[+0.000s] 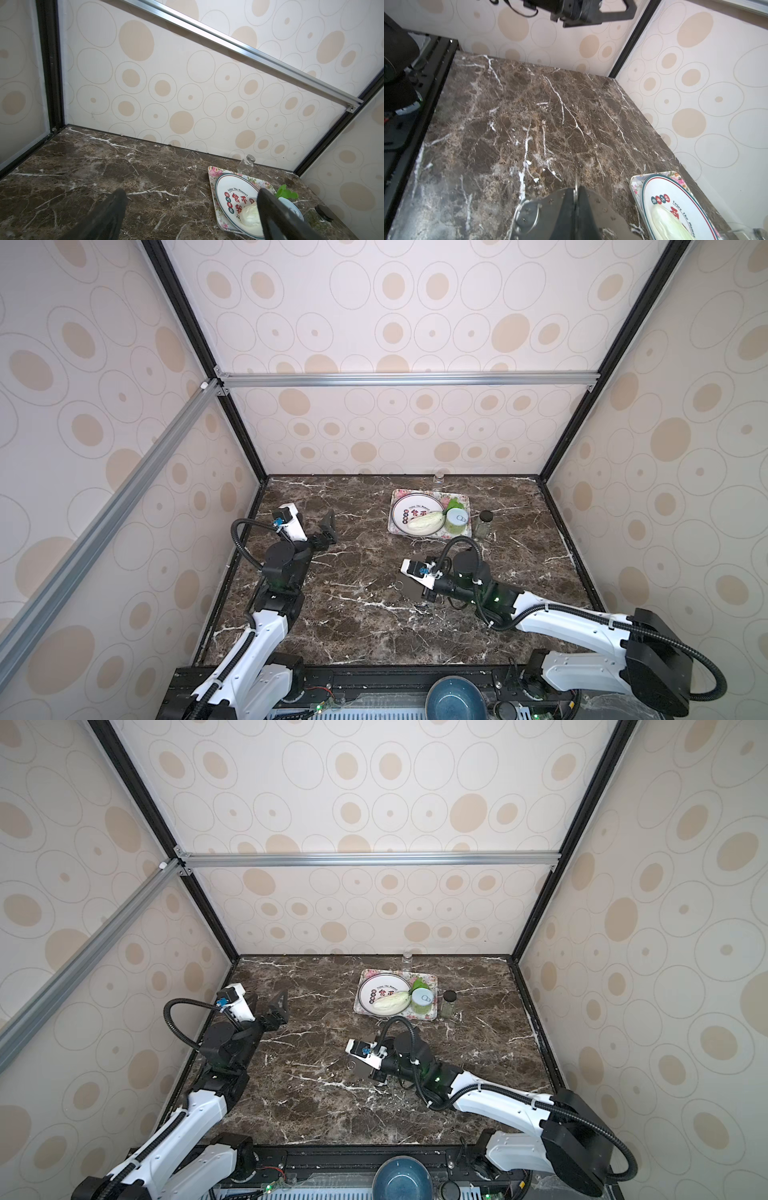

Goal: Attach keys to a key ring
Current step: Pick up the keyring from the center of the table.

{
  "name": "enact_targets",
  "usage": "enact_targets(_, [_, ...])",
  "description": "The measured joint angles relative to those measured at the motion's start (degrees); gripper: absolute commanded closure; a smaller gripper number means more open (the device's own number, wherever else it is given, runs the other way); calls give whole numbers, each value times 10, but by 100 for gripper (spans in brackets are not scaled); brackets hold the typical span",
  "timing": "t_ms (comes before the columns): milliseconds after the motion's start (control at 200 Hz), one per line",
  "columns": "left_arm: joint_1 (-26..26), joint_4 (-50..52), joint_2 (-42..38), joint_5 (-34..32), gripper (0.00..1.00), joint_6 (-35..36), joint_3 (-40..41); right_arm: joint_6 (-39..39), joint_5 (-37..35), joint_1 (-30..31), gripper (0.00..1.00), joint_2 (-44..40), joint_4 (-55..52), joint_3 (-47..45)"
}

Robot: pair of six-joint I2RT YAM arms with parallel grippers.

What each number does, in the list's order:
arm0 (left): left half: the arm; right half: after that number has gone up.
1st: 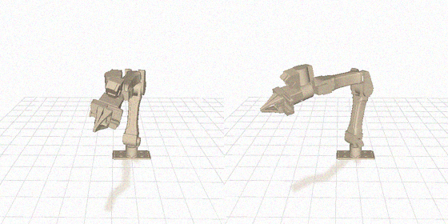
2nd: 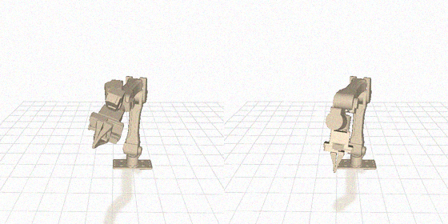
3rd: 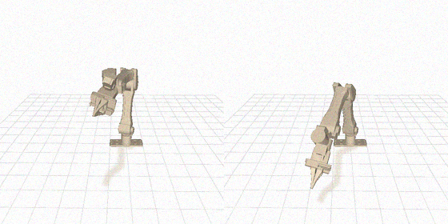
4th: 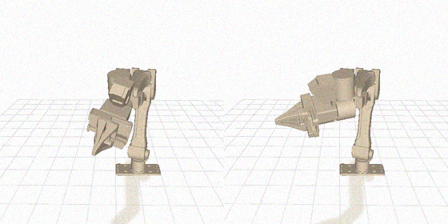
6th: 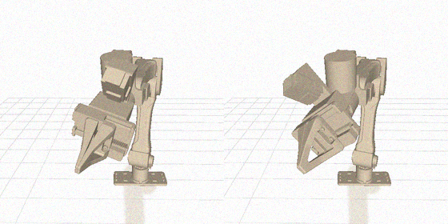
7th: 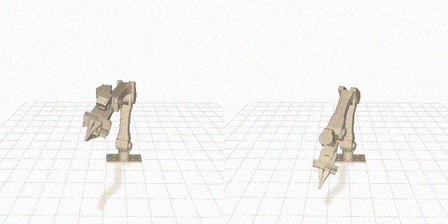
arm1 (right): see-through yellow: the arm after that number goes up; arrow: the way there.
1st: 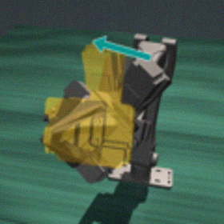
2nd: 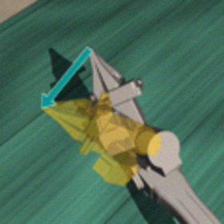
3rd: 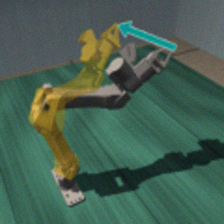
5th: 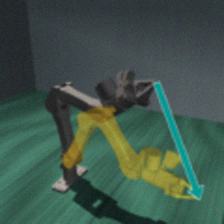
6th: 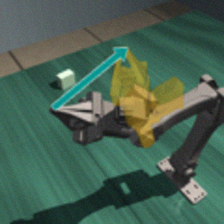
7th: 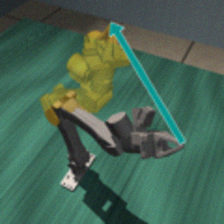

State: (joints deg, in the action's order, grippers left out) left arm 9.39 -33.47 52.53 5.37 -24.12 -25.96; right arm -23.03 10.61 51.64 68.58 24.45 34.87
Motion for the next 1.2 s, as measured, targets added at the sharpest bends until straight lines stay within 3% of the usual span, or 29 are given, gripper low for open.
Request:
enact_targets(180, [7, -43, 15, 74, 8, 1, 2, 64, -4, 0, 100, -42, 61, -48])
enact_targets(350, [47, -89, 14, 127, 8, 18, 6, 114, -16, 0, 100, -86, 137, -100])
enact_targets(640, [121, -158, -4, 156, 2, 67, 28, 203, -86, -19, 100, -145, 147, -115])
enact_targets(830, [138, -294, 10, 185, 11, 103, 78, 231, -108, -60, 100, -227, 56, -87])
enact_targets(885, [140, -320, 15, 183, 10, 107, 88, 225, -104, -64, 100, -243, 53, -85])
enact_targets(965, [142, -351, 29, 195, 18, 126, 91, 212, -90, -67, 100, -257, 73, -101])
enact_targets(1200, [151, -355, 71, 266, 27, 191, 84, 202, -32, -67, 100, -267, 117, -203])
